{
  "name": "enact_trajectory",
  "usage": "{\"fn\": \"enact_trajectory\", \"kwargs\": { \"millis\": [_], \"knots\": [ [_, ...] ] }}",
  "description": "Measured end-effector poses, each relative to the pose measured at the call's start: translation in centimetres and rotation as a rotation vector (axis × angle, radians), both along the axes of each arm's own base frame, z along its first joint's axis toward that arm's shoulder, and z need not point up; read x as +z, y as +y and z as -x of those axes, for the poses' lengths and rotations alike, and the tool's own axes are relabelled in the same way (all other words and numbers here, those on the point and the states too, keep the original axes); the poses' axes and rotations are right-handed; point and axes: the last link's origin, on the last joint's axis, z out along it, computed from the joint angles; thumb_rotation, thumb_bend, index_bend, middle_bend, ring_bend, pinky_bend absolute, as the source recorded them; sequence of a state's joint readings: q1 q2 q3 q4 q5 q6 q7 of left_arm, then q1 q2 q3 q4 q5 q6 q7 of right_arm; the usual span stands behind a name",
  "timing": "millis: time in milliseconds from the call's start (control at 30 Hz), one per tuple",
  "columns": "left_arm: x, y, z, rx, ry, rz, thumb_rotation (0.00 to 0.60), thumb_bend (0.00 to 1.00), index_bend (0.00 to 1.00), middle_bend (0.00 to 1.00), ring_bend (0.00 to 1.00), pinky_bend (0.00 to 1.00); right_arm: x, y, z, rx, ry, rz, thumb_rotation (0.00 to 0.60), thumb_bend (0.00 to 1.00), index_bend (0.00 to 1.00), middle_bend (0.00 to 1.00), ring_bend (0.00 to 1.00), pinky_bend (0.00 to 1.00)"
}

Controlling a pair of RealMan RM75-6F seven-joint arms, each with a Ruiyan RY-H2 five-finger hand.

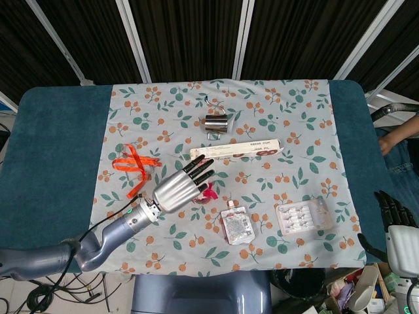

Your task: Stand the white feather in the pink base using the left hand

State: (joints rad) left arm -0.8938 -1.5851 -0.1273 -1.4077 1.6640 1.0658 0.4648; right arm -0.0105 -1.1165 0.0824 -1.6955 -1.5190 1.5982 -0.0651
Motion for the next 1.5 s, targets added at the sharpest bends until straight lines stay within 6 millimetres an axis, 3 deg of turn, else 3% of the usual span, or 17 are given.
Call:
{"fn": "enact_trajectory", "kwargs": {
  "millis": [300,400,467,533,833,1033,1233,1333,1500],
  "knots": [
    [-1.2,-0.8,-0.6,-0.005,0.036,0.021,0.6,0.39,0.51,0.23,0.04,0.1,0.1,0.0,0.0,0.0,0.0,0.003,0.6,0.16,0.04,0.06,0.1,0.16],
    [-1.3,-0.9,-0.8,-0.001,0.032,0.032,0.6,0.32,0.28,0.16,0.04,0.1,0.0,0.0,0.0,0.001,0.001,0.001,0.6,0.16,0.04,0.06,0.1,0.16],
    [-1.3,-1.1,-1.1,-0.003,0.026,0.039,0.6,0.28,0.07,0.11,0.04,0.1,0.0,0.0,0.0,0.001,0.002,0.002,0.6,0.16,0.04,0.06,0.1,0.16],
    [-1.2,-1.3,-1.4,-0.006,0.018,0.044,0.6,0.27,0.0,0.1,0.04,0.1,0.0,-0.1,0.0,0.0,0.003,0.003,0.6,0.16,0.04,0.06,0.1,0.16],
    [0.3,-1.7,-2.9,-0.008,-0.056,0.032,0.6,0.27,0.02,0.08,0.04,0.1,0.0,-0.1,0.1,-0.001,0.001,0.002,0.6,0.16,0.04,0.06,0.1,0.16],
    [2.8,-1.6,-3.4,0.034,-0.107,0.002,0.6,0.27,0.05,0.08,0.04,0.1,0.0,-0.1,0.1,-0.003,0.005,0.001,0.6,0.16,0.04,0.06,0.1,0.16],
    [7.1,-1.6,-2.8,0.126,-0.128,-0.062,0.6,0.27,0.04,0.09,0.04,0.1,0.0,-0.1,0.2,-0.007,0.008,0.006,0.6,0.16,0.04,0.06,0.1,0.16],
    [9.6,-2.0,-1.7,0.2,-0.143,-0.078,0.6,0.27,0.05,0.09,0.04,0.1,0.0,-0.1,0.2,-0.005,0.015,0.005,0.6,0.16,0.04,0.06,0.1,0.16],
    [14.4,-3.2,2.3,0.339,-0.107,-0.157,0.6,0.27,0.03,0.09,0.04,0.1,-0.1,0.0,0.0,-0.002,0.022,0.009,0.6,0.16,0.04,0.06,0.1,0.16]
  ]
}}
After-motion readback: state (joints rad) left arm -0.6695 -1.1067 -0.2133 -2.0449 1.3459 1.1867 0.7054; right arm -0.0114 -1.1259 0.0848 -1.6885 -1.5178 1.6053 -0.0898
